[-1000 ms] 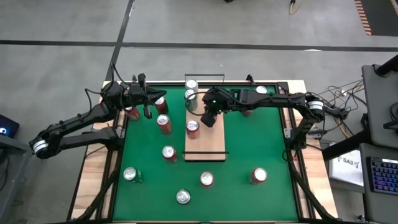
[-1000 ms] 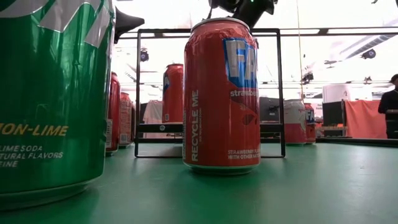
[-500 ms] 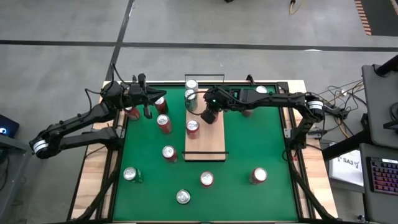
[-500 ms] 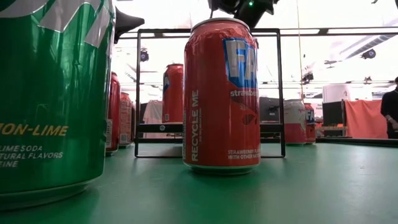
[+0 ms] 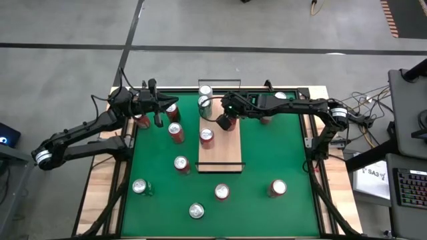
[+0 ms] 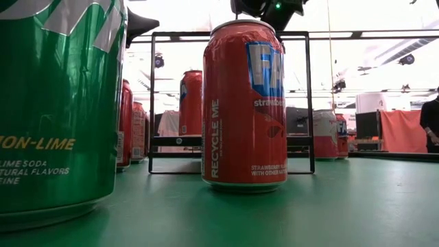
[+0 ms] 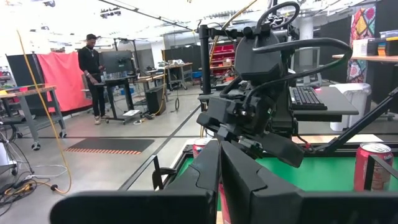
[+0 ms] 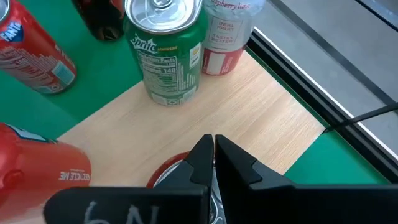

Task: Place canned beverage on shelf
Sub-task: Put the right red soda can on the shelf

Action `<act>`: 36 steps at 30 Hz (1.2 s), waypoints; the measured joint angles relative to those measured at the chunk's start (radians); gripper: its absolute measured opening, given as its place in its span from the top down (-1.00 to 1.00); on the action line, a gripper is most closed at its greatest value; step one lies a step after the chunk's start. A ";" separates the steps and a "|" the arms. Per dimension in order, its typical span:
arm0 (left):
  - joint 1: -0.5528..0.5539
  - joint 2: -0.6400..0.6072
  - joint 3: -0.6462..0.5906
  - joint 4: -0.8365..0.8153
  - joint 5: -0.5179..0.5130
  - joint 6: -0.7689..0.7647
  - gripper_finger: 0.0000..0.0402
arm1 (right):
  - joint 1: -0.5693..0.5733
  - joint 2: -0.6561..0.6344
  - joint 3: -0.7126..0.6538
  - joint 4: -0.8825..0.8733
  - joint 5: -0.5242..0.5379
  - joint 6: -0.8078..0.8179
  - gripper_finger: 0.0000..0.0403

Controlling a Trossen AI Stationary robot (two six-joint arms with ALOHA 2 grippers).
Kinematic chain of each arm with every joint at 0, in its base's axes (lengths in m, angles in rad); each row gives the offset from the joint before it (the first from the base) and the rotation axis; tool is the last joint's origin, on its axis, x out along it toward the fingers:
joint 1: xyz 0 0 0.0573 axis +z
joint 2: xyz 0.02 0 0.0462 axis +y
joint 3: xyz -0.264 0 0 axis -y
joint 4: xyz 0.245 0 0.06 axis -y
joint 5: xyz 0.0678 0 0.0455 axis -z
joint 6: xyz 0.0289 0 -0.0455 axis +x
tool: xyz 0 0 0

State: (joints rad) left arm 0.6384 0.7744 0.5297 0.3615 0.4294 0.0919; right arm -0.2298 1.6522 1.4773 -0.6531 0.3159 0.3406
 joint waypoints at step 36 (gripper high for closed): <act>0.000 0.000 0.000 0.000 0.000 0.000 1.00 | 0.067 -0.021 0.063 -0.293 0.024 0.232 0.96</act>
State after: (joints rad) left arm 0.6380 0.7742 0.5297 0.3614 0.4290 0.0917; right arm -0.1631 1.6314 1.5406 -0.9459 0.3403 0.5726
